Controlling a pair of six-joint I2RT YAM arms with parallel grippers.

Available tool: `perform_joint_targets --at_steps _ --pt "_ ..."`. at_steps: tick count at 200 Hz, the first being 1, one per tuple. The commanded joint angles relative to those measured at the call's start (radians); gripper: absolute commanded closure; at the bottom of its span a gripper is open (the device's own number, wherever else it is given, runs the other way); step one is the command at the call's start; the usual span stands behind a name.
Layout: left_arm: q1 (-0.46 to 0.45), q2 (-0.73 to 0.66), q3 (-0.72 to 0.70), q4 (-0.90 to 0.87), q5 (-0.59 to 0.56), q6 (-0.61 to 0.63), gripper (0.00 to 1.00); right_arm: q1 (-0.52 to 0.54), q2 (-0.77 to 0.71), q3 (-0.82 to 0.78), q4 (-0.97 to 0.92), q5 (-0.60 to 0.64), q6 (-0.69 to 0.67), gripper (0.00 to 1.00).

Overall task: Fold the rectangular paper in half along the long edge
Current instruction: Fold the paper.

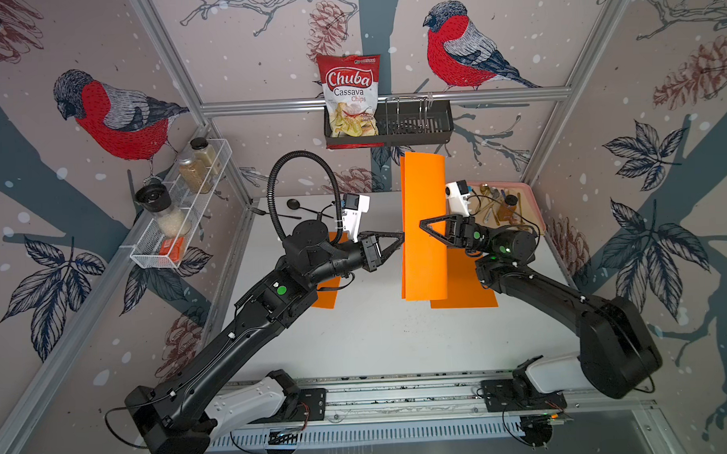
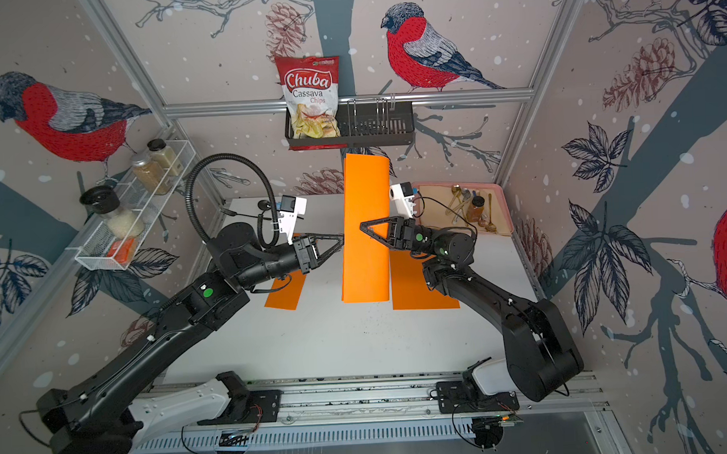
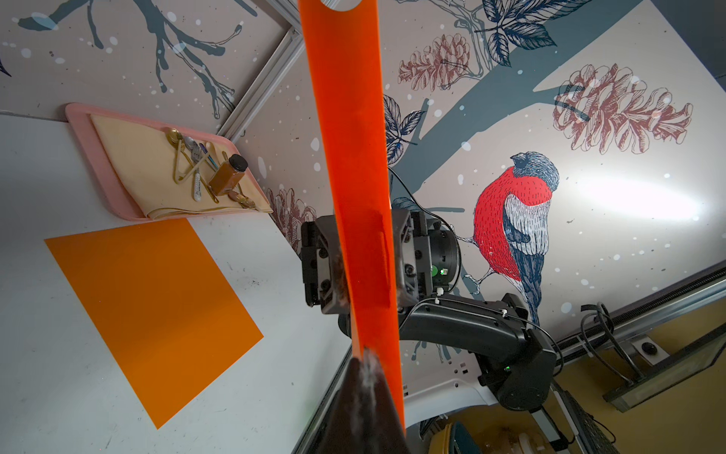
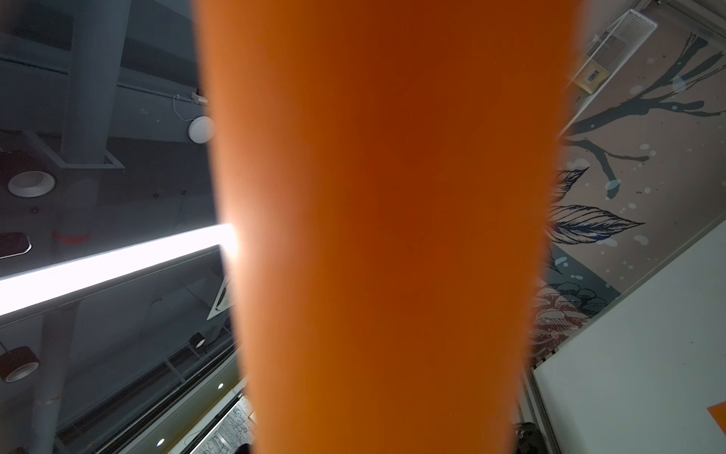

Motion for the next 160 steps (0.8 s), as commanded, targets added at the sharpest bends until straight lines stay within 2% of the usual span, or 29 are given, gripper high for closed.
perform_joint_targets --at_steps 1,57,83,113,125,160 --pt "-0.001 -0.008 0.003 0.033 -0.004 0.010 1.00 -0.001 -0.014 0.000 -0.031 -0.001 -0.051 0.70" --pt "-0.001 -0.013 0.001 0.032 -0.008 0.010 1.00 -0.004 -0.016 0.000 -0.033 -0.004 -0.054 0.72" --pt "-0.002 -0.013 -0.002 0.034 -0.009 0.010 1.00 -0.004 -0.016 0.002 -0.027 -0.004 -0.045 0.67" --pt "-0.002 -0.007 -0.001 0.032 -0.006 0.007 1.00 -0.003 -0.016 0.006 -0.026 -0.006 -0.043 0.66" --pt "-0.002 -0.003 0.000 0.032 -0.005 0.006 0.94 -0.001 -0.016 0.006 -0.027 -0.004 -0.044 0.66" --pt "-0.003 -0.003 0.000 0.032 -0.004 0.007 0.89 0.002 -0.021 0.006 -0.028 -0.002 -0.046 0.68"
